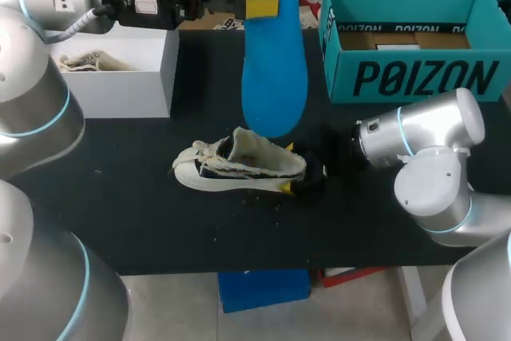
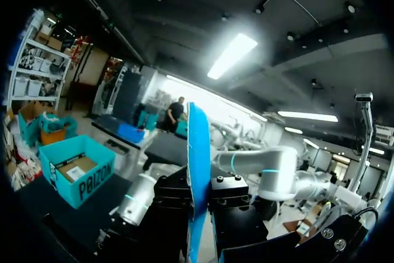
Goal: Take the shoe out of the shoebox, open the shoe tongue, remove and reinsert the insole, then place the shoe into the shoebox
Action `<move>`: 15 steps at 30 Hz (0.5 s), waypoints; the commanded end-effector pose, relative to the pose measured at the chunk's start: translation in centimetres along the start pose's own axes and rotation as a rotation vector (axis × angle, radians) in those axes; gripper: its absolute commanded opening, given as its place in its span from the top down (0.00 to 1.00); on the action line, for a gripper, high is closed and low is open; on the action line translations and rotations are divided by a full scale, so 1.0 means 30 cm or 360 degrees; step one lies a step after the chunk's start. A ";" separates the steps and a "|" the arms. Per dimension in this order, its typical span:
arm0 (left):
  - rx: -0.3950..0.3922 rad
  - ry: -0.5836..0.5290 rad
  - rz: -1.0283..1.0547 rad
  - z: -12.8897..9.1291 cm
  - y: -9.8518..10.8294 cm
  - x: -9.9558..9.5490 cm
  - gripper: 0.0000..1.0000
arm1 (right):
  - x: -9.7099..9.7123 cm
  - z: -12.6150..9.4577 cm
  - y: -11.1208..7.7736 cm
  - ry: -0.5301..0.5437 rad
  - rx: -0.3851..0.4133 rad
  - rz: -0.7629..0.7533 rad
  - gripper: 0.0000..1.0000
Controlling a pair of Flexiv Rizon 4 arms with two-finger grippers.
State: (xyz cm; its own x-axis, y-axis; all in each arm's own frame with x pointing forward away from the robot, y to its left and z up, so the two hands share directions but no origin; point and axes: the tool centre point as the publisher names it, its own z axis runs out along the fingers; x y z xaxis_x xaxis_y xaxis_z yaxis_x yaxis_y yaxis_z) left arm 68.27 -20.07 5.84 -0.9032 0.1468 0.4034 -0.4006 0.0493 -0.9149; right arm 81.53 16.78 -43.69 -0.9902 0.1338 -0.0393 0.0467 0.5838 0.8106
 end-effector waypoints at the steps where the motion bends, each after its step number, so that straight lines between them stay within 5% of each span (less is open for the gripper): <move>1: 0.0001 0.0000 -0.0015 0.006 -0.001 -0.001 1.00 | 0.002 0.004 -0.006 -0.0003 0.0004 0.0001 1.00; 9: 0.0001 0.0000 -0.0015 0.006 -0.001 -0.001 1.00 | 0.000 -0.016 -0.006 -0.0009 0.0052 -0.0003 1.00; 10: 0.0001 0.0000 -0.0015 0.006 -0.001 -0.001 1.00 | -0.002 -0.036 -0.007 -0.0013 0.0099 -0.0005 0.79; 12: 0.0001 0.0000 -0.0015 0.006 -0.001 -0.001 1.00 | -0.009 -0.073 -0.006 -0.0036 0.0194 -0.0009 0.00; 15: 0.0001 0.0000 -0.0015 0.006 -0.001 -0.001 1.00 | -0.019 -0.126 0.002 -0.0058 0.0309 -0.0025 0.00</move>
State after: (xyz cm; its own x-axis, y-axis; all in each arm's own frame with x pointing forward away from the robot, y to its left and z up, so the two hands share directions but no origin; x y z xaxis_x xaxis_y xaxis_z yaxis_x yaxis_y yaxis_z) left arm 68.28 -20.08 5.93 -0.8991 0.1479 0.4121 -0.4094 0.0493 -0.9110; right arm 82.04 14.74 -43.76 -0.9848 0.1530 -0.0824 0.0387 0.6556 0.7541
